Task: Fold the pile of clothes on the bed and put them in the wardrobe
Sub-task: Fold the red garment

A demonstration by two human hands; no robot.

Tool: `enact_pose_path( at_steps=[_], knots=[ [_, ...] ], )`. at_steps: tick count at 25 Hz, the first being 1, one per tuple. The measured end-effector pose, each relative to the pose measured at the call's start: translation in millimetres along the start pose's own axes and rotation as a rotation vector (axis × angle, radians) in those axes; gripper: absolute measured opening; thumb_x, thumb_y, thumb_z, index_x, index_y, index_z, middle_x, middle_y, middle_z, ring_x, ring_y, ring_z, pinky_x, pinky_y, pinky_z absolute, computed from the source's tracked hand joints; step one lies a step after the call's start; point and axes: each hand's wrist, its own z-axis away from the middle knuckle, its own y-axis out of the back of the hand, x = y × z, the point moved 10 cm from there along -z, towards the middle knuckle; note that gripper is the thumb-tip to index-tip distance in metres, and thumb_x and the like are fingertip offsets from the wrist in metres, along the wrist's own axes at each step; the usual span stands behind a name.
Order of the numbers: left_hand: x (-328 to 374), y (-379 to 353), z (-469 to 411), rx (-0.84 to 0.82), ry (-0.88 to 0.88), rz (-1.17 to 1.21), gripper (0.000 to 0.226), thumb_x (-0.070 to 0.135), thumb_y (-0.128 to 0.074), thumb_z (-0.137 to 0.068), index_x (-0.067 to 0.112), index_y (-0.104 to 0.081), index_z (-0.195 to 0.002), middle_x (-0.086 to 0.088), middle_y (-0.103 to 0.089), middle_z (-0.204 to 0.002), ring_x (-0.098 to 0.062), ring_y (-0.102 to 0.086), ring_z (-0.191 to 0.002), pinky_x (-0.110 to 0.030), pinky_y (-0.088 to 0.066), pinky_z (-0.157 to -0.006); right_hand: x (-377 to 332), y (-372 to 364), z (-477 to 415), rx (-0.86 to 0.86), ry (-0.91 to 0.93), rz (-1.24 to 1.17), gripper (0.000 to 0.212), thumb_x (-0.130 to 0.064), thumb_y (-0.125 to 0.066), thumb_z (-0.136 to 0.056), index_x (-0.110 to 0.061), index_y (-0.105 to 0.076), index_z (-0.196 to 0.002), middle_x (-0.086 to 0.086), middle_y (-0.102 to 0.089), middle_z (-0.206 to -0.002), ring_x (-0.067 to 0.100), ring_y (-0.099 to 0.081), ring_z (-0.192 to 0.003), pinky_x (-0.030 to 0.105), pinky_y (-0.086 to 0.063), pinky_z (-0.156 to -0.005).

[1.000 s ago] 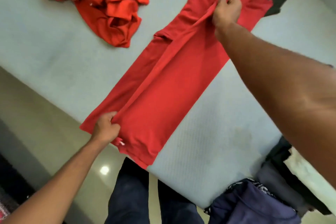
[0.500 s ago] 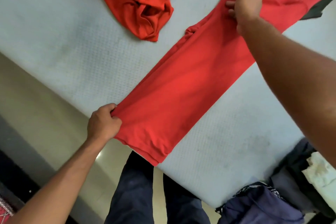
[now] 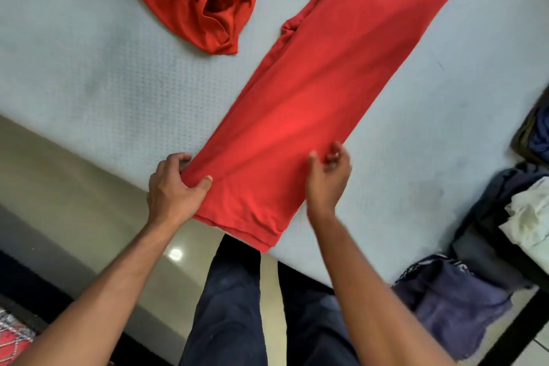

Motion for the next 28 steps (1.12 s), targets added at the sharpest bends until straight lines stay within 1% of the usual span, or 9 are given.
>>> enact_pose_path(
  at_steps=[5,9,11,15,19,21,24,26,28],
  knots=[
    [9.4,-4.4,-16.4,-0.181,0.025,-0.11,0.035,0.04,-0.074,-0.085,0.017,-0.065,-0.109,0.001,-0.066,-0.106,-0.024,-0.062,-0.098,-0.037,-0.05,-0.088,76.0,-3.5,97.4,-0.229,-0.189,0.134,0.052,-0.027,-0.072,-0.09,-0.028,-0.048,-0.136,-0.008,-0.062,-0.117,0.012,-0.062,-0.097,0.027,-0.049,-0.088],
    [22.0,-8.5,-21.8,-0.332,0.046,-0.226,0.018,0.032,-0.073,-0.086,0.015,-0.07,-0.089,0.0,-0.07,-0.085,-0.025,-0.067,-0.085,-0.035,-0.048,-0.075,93.5,-14.5,106.0,-0.28,-0.378,0.115,0.026,-0.033,-0.075,-0.086,-0.024,-0.063,-0.107,-0.013,-0.069,-0.099,0.014,-0.066,-0.096,0.032,-0.05,-0.087],
    [23.5,-5.6,-21.4,-0.334,0.05,-0.254,0.023,0.035,-0.071,-0.079,0.012,-0.07,-0.083,-0.005,-0.071,-0.081,-0.026,-0.066,-0.08,-0.037,-0.049,-0.073,102.6,-19.6,105.8,-0.31,-0.429,0.035,0.027,-0.032,-0.078,-0.083,-0.024,-0.067,-0.107,-0.011,-0.073,-0.099,0.013,-0.069,-0.095,0.038,-0.054,-0.092],
    [22.7,-10.8,-16.7,-0.355,0.054,-0.15,0.039,0.036,-0.058,-0.063,0.005,-0.067,-0.086,-0.019,-0.071,-0.087,-0.022,-0.058,-0.072,-0.035,-0.044,-0.069,106.8,-20.2,119.2,-0.364,-0.433,-0.129,0.032,-0.02,-0.071,-0.092,-0.022,-0.06,-0.123,-0.006,-0.07,-0.115,0.013,-0.066,-0.106,0.039,-0.053,-0.101],
    [24.8,-10.7,0.8,-0.3,-0.048,-0.182,0.02,0.019,-0.062,-0.09,0.012,-0.051,-0.106,-0.004,-0.056,-0.079,-0.026,-0.053,-0.078,-0.037,-0.039,-0.071,106.2,-15.4,134.7,-0.339,-0.389,-0.163,0.037,-0.018,-0.059,-0.101,-0.027,-0.046,-0.134,-0.008,-0.061,-0.122,0.014,-0.06,-0.112,0.031,-0.047,-0.098],
    [31.9,0.2,14.6,-0.216,-0.147,-0.182,0.028,0.016,-0.057,-0.096,0.017,-0.043,-0.12,0.0,-0.052,-0.079,-0.028,-0.054,-0.076,-0.035,-0.039,-0.072,102.0,-11.0,138.5,-0.292,-0.319,-0.188,0.048,-0.015,-0.057,-0.101,-0.03,-0.039,-0.142,-0.008,-0.059,-0.127,0.015,-0.061,-0.115,0.035,-0.048,-0.105],
    [37.8,13.7,48.0,-0.18,-0.257,-0.173,0.034,0.015,-0.055,-0.097,0.021,-0.038,-0.125,0.0,-0.051,-0.074,-0.026,-0.054,-0.07,-0.036,-0.04,-0.069,99.2,2.7,156.1,-0.236,-0.211,-0.241,0.061,-0.015,-0.053,-0.101,-0.041,-0.029,-0.151,-0.008,-0.054,-0.143,0.017,-0.06,-0.122,0.035,-0.046,-0.108],
    [33.7,19.9,76.5,-0.198,-0.326,-0.166,0.032,0.013,-0.057,-0.095,0.019,-0.04,-0.122,0.002,-0.048,-0.071,-0.025,-0.051,-0.067,-0.035,-0.036,-0.065,99.4,17.1,180.5,-0.192,-0.148,-0.238,0.062,-0.014,-0.052,-0.101,-0.046,-0.033,-0.151,-0.009,-0.052,-0.149,0.013,-0.056,-0.127,0.031,-0.044,-0.109],
    [12.8,30.3,105.8,-0.207,-0.339,-0.162,0.029,0.01,-0.06,-0.093,0.016,-0.043,-0.116,0.005,-0.048,-0.073,-0.022,-0.049,-0.064,-0.034,-0.033,-0.063,109.0,27.0,213.2,-0.198,-0.186,-0.291,0.048,-0.002,-0.051,-0.101,-0.031,-0.058,-0.138,-0.007,-0.063,-0.137,0.013,-0.057,-0.127,0.027,-0.042,-0.11]
  ],
)
